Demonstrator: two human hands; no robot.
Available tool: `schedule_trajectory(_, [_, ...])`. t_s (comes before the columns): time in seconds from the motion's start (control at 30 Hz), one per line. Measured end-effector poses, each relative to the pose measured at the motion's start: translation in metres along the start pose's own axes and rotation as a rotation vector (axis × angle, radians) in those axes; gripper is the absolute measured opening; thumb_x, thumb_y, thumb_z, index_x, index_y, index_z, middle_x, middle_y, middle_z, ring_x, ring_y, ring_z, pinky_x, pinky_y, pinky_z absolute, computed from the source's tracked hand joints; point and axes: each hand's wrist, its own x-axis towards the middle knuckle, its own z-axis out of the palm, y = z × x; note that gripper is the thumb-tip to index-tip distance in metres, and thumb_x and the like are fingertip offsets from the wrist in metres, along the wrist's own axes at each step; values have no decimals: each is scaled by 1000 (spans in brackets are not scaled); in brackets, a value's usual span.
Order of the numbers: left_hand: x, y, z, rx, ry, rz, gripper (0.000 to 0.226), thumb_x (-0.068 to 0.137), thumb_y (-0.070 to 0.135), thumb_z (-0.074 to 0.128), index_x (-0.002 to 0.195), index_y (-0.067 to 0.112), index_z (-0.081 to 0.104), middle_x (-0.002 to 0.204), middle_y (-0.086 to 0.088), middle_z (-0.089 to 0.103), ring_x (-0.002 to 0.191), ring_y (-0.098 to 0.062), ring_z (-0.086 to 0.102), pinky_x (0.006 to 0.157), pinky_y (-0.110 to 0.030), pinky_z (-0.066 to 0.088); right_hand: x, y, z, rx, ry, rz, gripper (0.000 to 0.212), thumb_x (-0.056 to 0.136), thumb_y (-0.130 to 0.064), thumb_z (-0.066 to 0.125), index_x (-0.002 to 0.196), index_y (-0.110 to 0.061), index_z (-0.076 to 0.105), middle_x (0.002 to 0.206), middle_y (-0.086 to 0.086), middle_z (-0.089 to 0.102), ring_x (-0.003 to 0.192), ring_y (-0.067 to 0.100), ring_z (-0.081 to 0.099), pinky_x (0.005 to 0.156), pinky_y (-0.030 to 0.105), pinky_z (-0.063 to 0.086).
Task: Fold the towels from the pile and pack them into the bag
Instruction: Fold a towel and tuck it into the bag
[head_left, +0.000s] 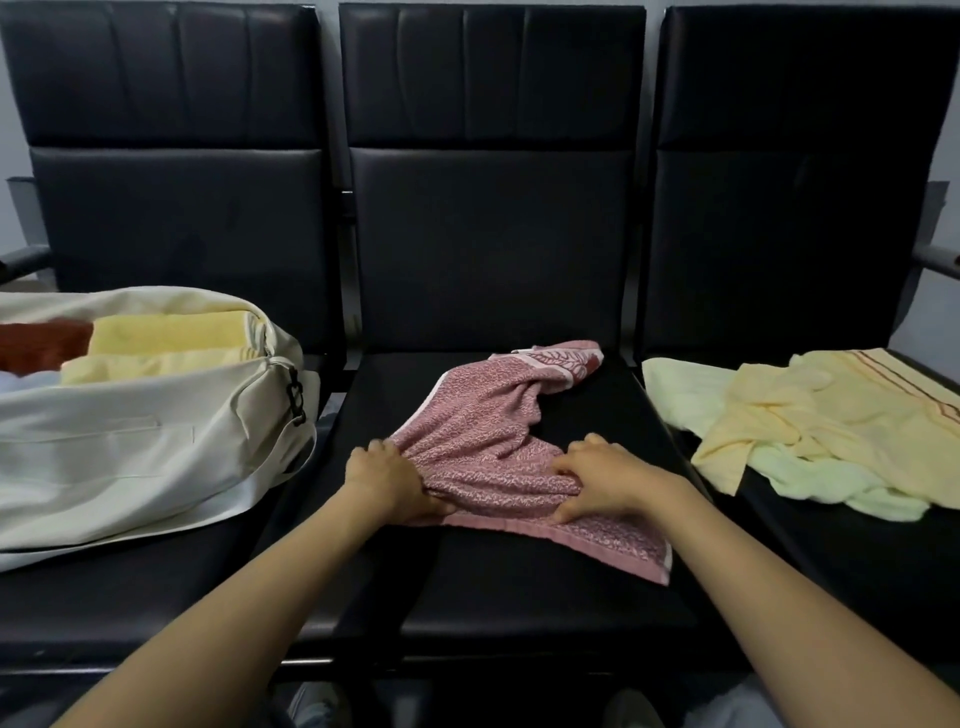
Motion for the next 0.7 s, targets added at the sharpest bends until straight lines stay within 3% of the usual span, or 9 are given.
schedule_trajectory(0.07, [5,-5,5,-114,103,141,88,79,74,49,138,10,41,145,-11,31,135,-28,30,110,-36,27,0,-2,1,15,36,-84,38,80,-44,69,103,-14,61,115,2,49,110,18,37,95,34,37])
schedule_trajectory(0.13, [6,-7,8,-356,95,299,84,84,56,62,144,7,29,150,-9,27,137,-24,32,112,-32,27,-1,-4,5,99,42,-144,28,75,-31,71,86,-11,56,103,4,52,98,17,43,85,34,43])
schedule_trajectory(0.23, [9,-8,7,-524,2,305,97,83,45,68,153,13,10,155,-7,26,140,-23,31,113,-31,27,-4,-8,2,235,1,-104,35,75,-28,72,100,-19,49,92,2,54,83,19,54,72,38,45])
schedule_trajectory(0.3, [12,-9,8,-432,-1,282,87,83,52,63,151,18,22,150,-8,32,137,-25,36,111,-34,32,-7,-9,-3,241,-82,-53,57,79,-33,70,128,-29,41,106,-2,52,95,19,55,81,33,46])
schedule_trajectory(0.37, [14,-9,9,-373,-34,252,78,83,57,59,146,19,33,140,-9,46,128,-28,46,103,-36,40,-7,-9,-6,240,-134,-12,69,80,-39,70,140,-33,36,122,2,53,107,20,55,91,31,46])
schedule_trajectory(0.43, [12,-5,9,-328,-67,200,79,82,62,57,142,17,34,132,-12,56,121,-31,52,96,-36,45,-5,-11,-8,214,-110,12,63,78,-43,71,134,-32,45,121,0,57,107,20,57,92,34,48])
schedule_trajectory(0.53, [9,1,5,-238,-1,152,79,79,71,53,134,14,43,128,-10,58,118,-29,54,91,-37,44,0,-13,-10,141,-47,4,40,76,-51,69,108,-28,61,105,-4,61,97,18,59,82,34,50])
schedule_trajectory(0.63, [8,2,3,-139,128,184,80,82,70,50,135,11,46,133,-11,45,128,-27,40,102,-40,38,5,-11,-5,63,72,-94,20,76,-35,70,86,-27,55,104,-3,47,99,14,48,82,29,44])
schedule_trajectory(0.7, [9,1,6,-179,139,241,74,85,62,51,134,7,45,133,-10,41,128,-26,39,105,-38,35,6,-9,-1,119,107,-189,28,74,-23,71,97,-29,56,115,-6,46,107,9,43,92,26,41])
